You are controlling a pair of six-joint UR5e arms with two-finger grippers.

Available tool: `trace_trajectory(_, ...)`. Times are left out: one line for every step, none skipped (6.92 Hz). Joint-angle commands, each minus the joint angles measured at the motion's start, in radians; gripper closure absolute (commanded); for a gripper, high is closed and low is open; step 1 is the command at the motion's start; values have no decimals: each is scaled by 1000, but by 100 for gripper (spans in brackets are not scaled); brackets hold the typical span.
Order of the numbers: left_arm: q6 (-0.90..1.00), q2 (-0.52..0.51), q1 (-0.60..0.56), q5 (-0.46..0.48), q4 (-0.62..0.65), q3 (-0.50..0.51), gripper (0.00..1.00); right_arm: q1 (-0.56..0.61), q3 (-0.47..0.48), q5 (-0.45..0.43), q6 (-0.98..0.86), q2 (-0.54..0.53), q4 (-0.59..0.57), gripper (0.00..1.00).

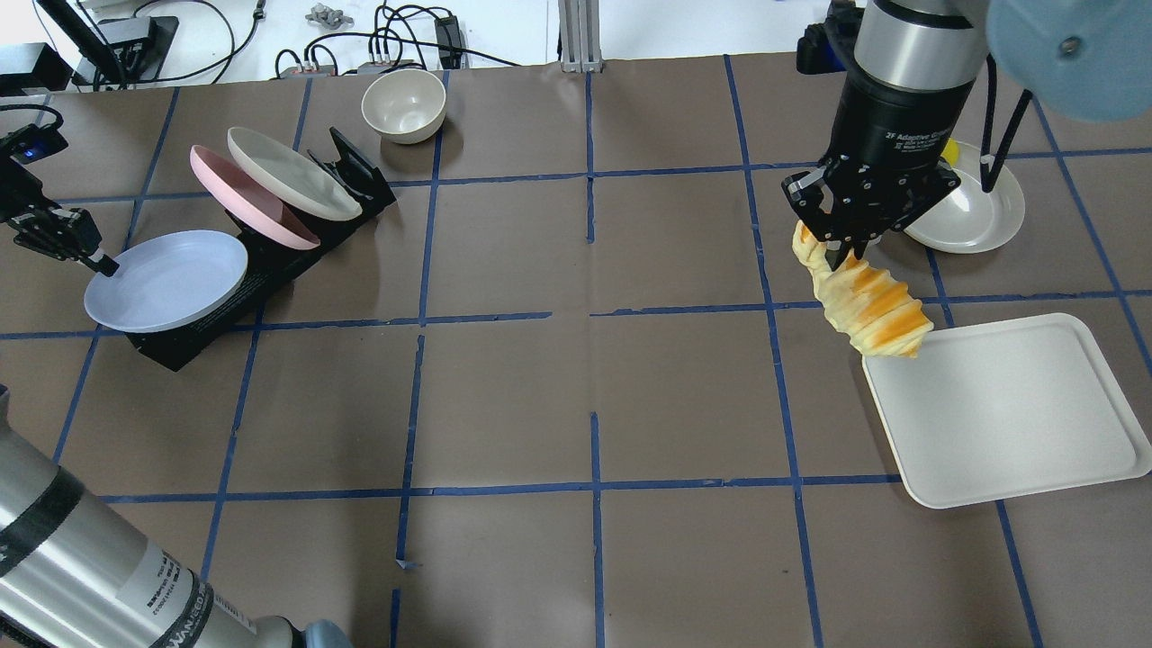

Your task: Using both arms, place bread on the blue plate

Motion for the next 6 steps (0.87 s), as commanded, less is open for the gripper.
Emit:
trace_trajectory(12,96,2,49,-91,-20,90,0,7,1,-2,0,0,85)
trace_trajectory(10,158,-1,67,-150,-24,90,0,9,0,-5,-1,-1,84)
trace_trajectory(1,230,-4,69,-206,-63,90,0,9,0,-7,0,-1,84)
trace_trajectory(-5,309,-13,67,-205,-146,90,0,10,1,-10,0,-6,83)
trace_trajectory(-105,389,-75,64,-187,-235,90,0,10,1,-13,0,-6,83)
trace_trajectory(-223,452,-190,63,-163,-289,90,0,12,3,-13,0,-6,83)
